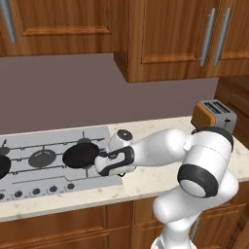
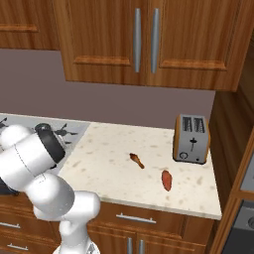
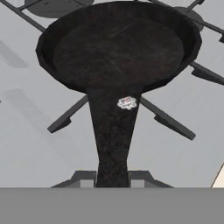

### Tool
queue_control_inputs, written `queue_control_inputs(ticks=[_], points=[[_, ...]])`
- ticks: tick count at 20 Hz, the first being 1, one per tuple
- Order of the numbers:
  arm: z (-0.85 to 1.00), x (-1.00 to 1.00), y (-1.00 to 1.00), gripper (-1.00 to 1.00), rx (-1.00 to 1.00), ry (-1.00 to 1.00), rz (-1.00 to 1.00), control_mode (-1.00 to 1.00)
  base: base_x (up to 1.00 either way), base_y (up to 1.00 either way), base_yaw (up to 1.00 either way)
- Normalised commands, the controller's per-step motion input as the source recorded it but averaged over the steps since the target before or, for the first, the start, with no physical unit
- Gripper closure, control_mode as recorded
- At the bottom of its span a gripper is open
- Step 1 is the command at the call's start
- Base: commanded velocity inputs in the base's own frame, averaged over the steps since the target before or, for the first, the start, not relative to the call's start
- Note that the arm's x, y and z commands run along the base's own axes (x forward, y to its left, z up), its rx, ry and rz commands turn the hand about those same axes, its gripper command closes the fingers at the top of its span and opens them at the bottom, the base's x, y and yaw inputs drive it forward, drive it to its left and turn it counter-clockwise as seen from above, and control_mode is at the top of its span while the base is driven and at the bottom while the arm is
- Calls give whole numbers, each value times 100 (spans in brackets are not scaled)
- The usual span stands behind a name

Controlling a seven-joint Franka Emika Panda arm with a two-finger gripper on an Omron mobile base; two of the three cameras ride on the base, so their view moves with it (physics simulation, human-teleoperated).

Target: Place both pans onto different burners. Then place the sweet potato and the chicken drumstick on different pans.

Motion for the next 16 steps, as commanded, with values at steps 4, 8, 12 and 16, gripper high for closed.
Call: queue_control_inputs(ticks=[4,8,12,16], points=[[-28,18,27,100,-6,1,0,-100,0,0,0],[-30,17,10,100,-8,1,0,-100,0,0,0],[-20,15,0,100,-6,2,0,-100,0,0,0],[-1,1,1,100,-2,0,0,-100,0,0,0]])
